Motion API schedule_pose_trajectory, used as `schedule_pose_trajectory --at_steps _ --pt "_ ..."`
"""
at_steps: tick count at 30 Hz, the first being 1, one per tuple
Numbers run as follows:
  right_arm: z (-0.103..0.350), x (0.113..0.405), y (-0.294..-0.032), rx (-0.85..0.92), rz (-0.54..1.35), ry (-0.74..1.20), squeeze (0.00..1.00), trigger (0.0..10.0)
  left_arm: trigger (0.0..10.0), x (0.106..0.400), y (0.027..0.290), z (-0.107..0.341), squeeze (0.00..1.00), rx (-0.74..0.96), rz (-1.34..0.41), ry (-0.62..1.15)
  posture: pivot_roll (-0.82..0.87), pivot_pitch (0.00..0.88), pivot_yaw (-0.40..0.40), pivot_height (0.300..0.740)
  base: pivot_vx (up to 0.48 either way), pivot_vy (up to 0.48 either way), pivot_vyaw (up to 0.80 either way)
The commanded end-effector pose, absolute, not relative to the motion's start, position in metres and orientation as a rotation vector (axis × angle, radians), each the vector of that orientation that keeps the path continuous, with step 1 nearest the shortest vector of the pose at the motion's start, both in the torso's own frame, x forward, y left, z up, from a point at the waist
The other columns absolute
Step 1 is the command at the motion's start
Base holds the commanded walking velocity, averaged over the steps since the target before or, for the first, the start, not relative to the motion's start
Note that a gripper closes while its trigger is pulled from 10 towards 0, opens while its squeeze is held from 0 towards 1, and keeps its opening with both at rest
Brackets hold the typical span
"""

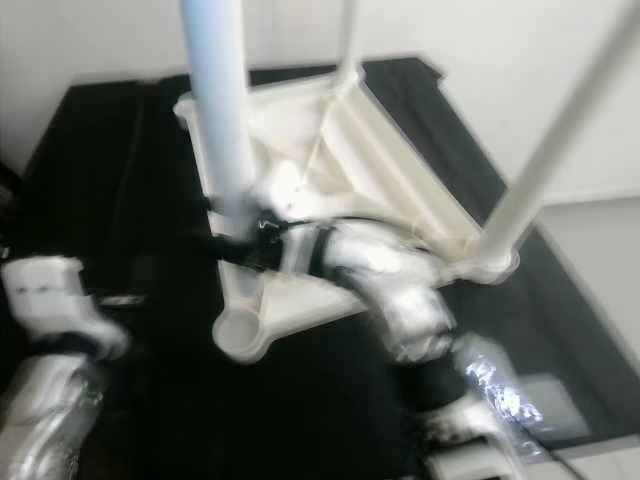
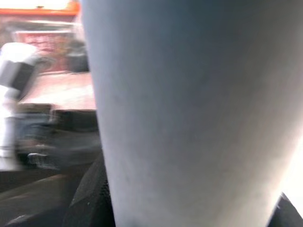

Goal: Building children table

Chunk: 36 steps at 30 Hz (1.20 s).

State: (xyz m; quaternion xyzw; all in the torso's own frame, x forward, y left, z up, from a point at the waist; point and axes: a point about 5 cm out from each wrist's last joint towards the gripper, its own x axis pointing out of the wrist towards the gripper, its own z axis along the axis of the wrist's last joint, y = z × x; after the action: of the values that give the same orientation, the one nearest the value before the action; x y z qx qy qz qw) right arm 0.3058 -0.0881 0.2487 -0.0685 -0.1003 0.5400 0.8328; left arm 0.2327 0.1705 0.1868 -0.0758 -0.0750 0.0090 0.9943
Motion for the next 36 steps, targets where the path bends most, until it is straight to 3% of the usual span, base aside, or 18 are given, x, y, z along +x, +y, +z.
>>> schedule_pose_trajectory --at_steps 1,10,14,21,29,36 --pt "0.254 0.298 -0.074 -0.152 1.225 -0.250 0.00 10.0 10.0 0.229 0.181 0.179 0.00 -0.127 0.061 -0.107 -0.03 0.180 0.034 0.740 0.000 0.000 0.00" --pt "0.254 0.294 -0.086 -0.190 1.301 -0.202 0.00 10.0 10.0 0.225 0.179 0.171 0.00 -0.105 0.063 -0.070 -0.03 0.191 0.032 0.740 0.000 0.000 0.00" --pt "0.250 0.287 -0.092 -0.187 1.420 -0.135 0.00 10.0 10.0 0.223 0.180 0.167 0.00 -0.082 0.058 -0.044 -0.03 0.199 0.034 0.740 0.000 0.000 0.00" --pt "0.247 0.285 -0.094 -0.230 1.528 -0.090 0.00 10.0 10.0 0.218 0.180 0.162 0.00 -0.059 0.035 -0.003 -0.02 0.218 0.040 0.740 0.000 0.390 0.00" --pt "0.256 0.289 -0.099 -0.245 1.577 -0.085 0.00 10.0 10.0 0.214 0.175 0.161 0.00 -0.021 0.000 0.005 -0.02 0.233 0.044 0.740 0.000 0.000 0.00" --pt "0.261 0.276 -0.123 -0.211 1.809 0.009 0.00 10.0 10.0 0.207 0.160 0.160 0.00 0.063 -0.118 0.006 -0.02 0.259 0.058 0.740 0.000 0.000 0.00"
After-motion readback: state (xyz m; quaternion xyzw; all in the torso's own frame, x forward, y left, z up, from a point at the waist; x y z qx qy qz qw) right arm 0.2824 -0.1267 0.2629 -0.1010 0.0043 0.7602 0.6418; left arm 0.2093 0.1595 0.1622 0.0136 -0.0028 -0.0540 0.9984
